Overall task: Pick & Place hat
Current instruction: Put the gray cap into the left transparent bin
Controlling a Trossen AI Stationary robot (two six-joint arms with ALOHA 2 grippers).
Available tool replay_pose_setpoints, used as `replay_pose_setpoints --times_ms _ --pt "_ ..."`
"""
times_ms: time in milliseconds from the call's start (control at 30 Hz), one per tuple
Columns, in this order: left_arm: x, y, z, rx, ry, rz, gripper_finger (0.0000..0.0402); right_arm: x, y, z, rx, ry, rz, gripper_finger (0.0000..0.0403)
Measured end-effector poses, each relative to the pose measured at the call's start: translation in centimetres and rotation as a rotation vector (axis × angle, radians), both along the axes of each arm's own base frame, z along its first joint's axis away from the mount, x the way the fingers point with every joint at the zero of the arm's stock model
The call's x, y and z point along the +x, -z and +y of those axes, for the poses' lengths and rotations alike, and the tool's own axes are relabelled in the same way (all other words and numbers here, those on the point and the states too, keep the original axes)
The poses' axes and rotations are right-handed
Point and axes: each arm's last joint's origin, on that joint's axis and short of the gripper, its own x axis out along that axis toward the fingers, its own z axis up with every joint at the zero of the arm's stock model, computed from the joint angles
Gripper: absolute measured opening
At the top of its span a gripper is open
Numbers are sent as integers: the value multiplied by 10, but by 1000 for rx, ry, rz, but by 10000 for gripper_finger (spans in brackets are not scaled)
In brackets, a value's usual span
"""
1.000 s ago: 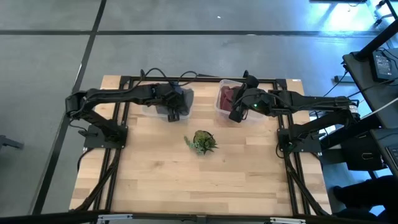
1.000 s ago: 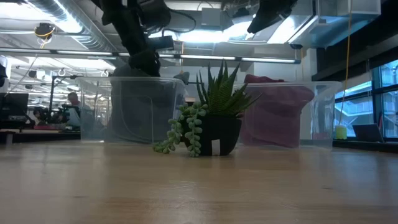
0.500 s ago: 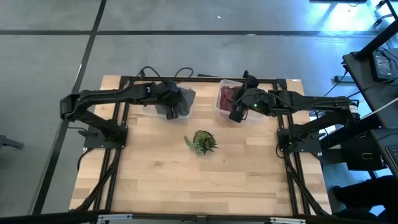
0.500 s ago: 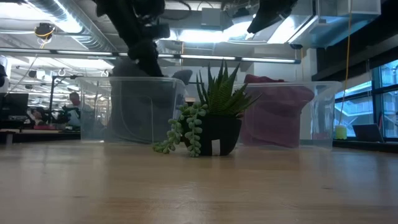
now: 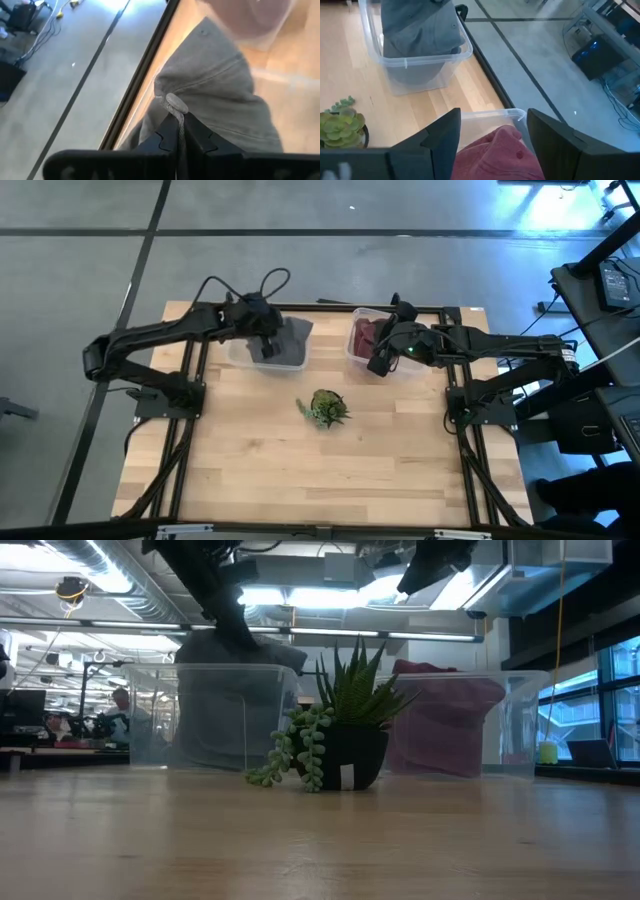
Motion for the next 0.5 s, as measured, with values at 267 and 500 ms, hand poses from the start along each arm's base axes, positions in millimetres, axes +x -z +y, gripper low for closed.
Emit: replay_pose_setpoints --times_ms 267,500 --pt "2 20 20 -46 -65 104 10 -1 2 0 2 1 20 226" --pt "4 26 29 -34 -96 123 18 -1 2 0 2 1 24 226"
